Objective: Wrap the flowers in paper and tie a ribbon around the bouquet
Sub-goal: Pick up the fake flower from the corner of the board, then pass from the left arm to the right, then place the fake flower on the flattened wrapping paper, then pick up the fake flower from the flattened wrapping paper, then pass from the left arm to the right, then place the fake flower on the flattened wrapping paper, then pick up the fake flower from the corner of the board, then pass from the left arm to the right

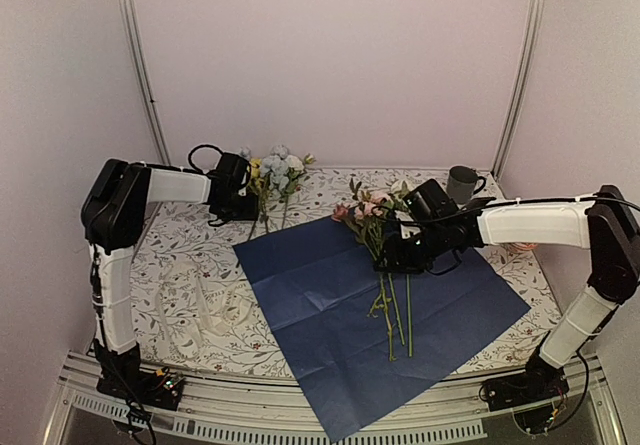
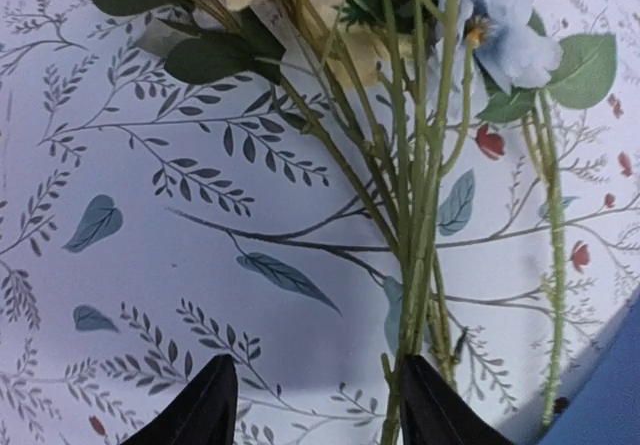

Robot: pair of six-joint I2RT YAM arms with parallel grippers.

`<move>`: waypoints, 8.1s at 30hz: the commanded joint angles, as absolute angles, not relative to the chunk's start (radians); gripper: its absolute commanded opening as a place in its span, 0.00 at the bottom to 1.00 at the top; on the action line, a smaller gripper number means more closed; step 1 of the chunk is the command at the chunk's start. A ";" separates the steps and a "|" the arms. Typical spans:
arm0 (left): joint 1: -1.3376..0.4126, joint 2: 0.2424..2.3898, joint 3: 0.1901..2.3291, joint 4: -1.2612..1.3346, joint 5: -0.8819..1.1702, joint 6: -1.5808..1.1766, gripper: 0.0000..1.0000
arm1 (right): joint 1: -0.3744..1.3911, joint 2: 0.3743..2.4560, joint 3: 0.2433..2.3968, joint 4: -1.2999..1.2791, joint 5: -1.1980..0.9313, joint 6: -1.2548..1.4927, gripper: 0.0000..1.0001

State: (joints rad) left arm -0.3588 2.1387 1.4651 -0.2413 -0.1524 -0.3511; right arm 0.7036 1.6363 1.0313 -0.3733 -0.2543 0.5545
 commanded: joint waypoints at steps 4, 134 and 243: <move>-0.337 2.235 1.535 -0.302 -0.042 -0.301 0.51 | 0.698 1.611 1.057 -0.414 -0.218 0.522 0.39; -0.465 1.212 0.976 0.244 -0.025 -0.327 0.00 | 0.750 1.371 1.071 0.029 -0.538 0.417 0.36; -0.845 1.186 0.778 0.679 0.192 -0.379 0.00 | 0.830 1.471 1.190 0.390 -0.719 0.494 0.41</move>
State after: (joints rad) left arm -0.7227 1.1881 0.8623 0.3836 -0.1108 -0.3195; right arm 0.8043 1.4227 1.1271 0.0814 -0.6411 0.3664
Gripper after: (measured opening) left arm 0.021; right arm 0.414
